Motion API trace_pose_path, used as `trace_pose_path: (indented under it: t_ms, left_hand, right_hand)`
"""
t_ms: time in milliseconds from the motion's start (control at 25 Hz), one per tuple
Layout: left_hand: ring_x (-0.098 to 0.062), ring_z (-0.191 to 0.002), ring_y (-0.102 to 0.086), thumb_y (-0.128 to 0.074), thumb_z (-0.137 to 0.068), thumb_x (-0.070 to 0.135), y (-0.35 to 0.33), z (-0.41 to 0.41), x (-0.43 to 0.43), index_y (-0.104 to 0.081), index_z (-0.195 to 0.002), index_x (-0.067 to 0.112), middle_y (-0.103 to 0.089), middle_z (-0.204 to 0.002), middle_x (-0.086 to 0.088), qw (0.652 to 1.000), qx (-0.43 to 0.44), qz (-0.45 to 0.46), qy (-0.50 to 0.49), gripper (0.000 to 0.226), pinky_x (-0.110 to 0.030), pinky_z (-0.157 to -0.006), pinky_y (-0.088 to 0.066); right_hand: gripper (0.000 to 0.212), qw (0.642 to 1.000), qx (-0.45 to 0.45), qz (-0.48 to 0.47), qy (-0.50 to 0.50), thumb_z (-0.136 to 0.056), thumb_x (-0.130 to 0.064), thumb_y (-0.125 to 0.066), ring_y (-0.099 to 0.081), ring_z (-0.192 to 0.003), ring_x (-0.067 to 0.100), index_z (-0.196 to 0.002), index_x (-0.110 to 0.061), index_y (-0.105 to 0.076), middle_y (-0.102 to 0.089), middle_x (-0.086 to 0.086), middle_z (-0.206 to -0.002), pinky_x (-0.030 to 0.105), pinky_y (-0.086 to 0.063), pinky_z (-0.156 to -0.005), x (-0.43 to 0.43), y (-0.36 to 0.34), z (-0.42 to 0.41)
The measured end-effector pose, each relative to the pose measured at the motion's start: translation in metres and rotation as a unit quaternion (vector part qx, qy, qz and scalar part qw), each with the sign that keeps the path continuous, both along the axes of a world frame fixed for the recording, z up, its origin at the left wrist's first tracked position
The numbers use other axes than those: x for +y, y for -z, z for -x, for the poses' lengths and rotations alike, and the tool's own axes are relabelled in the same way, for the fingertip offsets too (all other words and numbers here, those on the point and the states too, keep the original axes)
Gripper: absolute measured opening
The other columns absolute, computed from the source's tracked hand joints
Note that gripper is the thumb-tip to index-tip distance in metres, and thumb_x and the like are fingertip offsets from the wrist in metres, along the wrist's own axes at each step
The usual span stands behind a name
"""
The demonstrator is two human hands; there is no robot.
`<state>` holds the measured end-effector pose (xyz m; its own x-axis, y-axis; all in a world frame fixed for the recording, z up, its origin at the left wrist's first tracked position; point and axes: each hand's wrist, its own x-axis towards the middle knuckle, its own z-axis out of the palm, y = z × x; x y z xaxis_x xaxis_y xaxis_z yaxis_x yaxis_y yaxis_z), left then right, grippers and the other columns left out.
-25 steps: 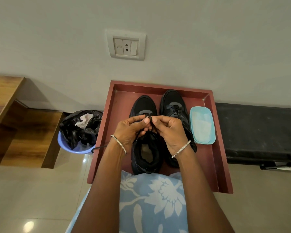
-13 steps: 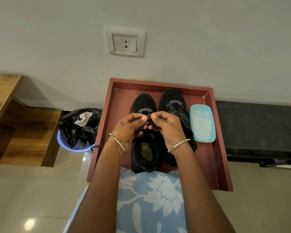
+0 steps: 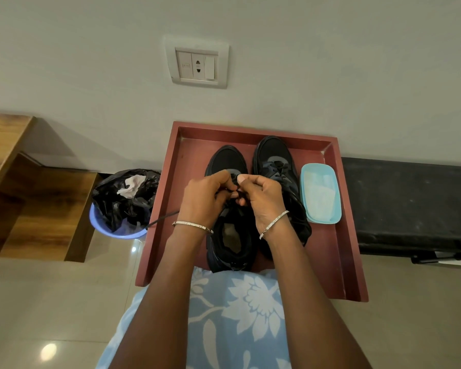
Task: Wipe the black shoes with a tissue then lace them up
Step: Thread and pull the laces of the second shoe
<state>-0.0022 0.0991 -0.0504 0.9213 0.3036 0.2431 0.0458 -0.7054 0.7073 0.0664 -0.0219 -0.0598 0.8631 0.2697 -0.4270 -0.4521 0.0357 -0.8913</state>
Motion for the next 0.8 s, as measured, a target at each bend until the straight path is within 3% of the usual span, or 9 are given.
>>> trace_pose_path:
  t_ms: [80,160,280,360,520,640,720,800]
  left_hand:
    - [-0.019,-0.074,-0.064,-0.072,-0.086,0.011,0.001,0.0,-0.004,-0.064,-0.085,0.012,-0.068,-0.079,0.004,1.0,0.027,-0.001,-0.005,0.009,-0.039,-0.066,-0.054]
    - [-0.016,-0.076,-0.066,-0.069,-0.091,0.012,0.0,0.001,-0.004,-0.059,-0.087,0.012,-0.068,-0.08,0.003,0.991,0.07,0.11,-0.012,0.011,-0.03,-0.069,-0.054]
    - [-0.009,-0.07,-0.069,-0.063,-0.095,0.005,-0.003,0.001,-0.005,-0.056,-0.086,0.011,-0.07,-0.074,-0.002,0.919,0.1,0.38,-0.014,0.013,-0.021,-0.069,-0.054]
    - [-0.005,-0.063,-0.068,-0.061,-0.096,0.003,-0.005,0.0,-0.008,-0.058,-0.085,0.007,-0.071,-0.067,0.0,0.876,0.109,0.468,-0.04,0.012,-0.016,-0.062,-0.052]
    - [-0.009,-0.061,-0.068,-0.062,-0.095,0.007,-0.004,-0.002,-0.006,-0.063,-0.082,0.003,-0.071,-0.067,-0.002,0.831,0.14,0.533,-0.08,0.014,-0.017,-0.059,-0.054]
    - [-0.013,-0.064,-0.067,-0.067,-0.093,0.013,0.0,-0.003,-0.002,-0.066,-0.084,0.005,-0.069,-0.072,-0.007,0.818,0.161,0.542,-0.108,0.012,-0.02,-0.059,-0.055]
    - [-0.013,-0.062,-0.067,-0.068,-0.092,0.014,-0.001,-0.004,-0.003,-0.067,-0.082,0.005,-0.069,-0.071,-0.006,0.806,0.165,0.558,-0.113,0.013,-0.02,-0.058,-0.055]
    - [-0.011,-0.06,-0.067,-0.068,-0.092,0.014,-0.001,-0.004,-0.004,-0.068,-0.079,0.007,-0.07,-0.066,-0.003,0.79,0.173,0.574,-0.125,0.015,-0.019,-0.057,-0.054]
  right_hand:
    - [0.008,1.0,0.0,0.0,-0.001,-0.093,-0.009,-0.068,-0.054,-0.052,0.017,-0.094,-0.002,-0.068,-0.065,0.006,-0.068,0.025,-0.049,-0.053,-0.004,-0.002,-0.002]
    - [0.008,1.0,-0.001,0.0,-0.015,-0.093,-0.01,-0.069,-0.055,-0.053,0.016,-0.092,-0.003,-0.067,-0.065,0.008,-0.069,0.025,-0.049,-0.055,-0.006,-0.006,-0.001]
    - [0.008,0.999,-0.009,-0.017,-0.047,-0.092,-0.01,-0.069,-0.06,-0.06,0.017,-0.091,-0.002,-0.067,-0.067,0.009,-0.073,0.024,-0.052,-0.058,-0.005,-0.011,0.001]
    - [0.003,0.998,-0.021,-0.011,-0.056,-0.091,-0.008,-0.069,-0.064,-0.069,0.02,-0.091,-0.004,-0.069,-0.069,0.009,-0.078,0.029,-0.054,-0.067,-0.006,-0.013,0.0]
    - [0.014,0.983,-0.139,0.05,-0.109,-0.08,0.002,-0.069,-0.064,-0.077,0.015,-0.091,-0.006,-0.07,-0.069,0.007,-0.085,0.026,-0.052,-0.073,-0.023,-0.019,0.008]
    - [0.028,0.917,-0.294,0.174,-0.205,-0.071,-0.013,-0.082,-0.061,-0.083,0.007,-0.095,-0.02,-0.069,-0.069,-0.007,-0.091,0.022,-0.049,-0.074,-0.034,-0.018,0.021]
    - [0.025,0.901,-0.34,0.208,-0.171,-0.072,-0.016,-0.086,-0.063,-0.081,0.007,-0.092,-0.021,-0.071,-0.07,-0.011,-0.086,0.015,-0.047,-0.07,-0.034,-0.016,0.022]
    - [0.013,0.918,-0.325,0.195,-0.115,-0.077,-0.016,-0.085,-0.066,-0.073,0.005,-0.086,-0.017,-0.077,-0.073,-0.011,-0.077,0.012,-0.047,-0.067,-0.033,-0.015,0.019]
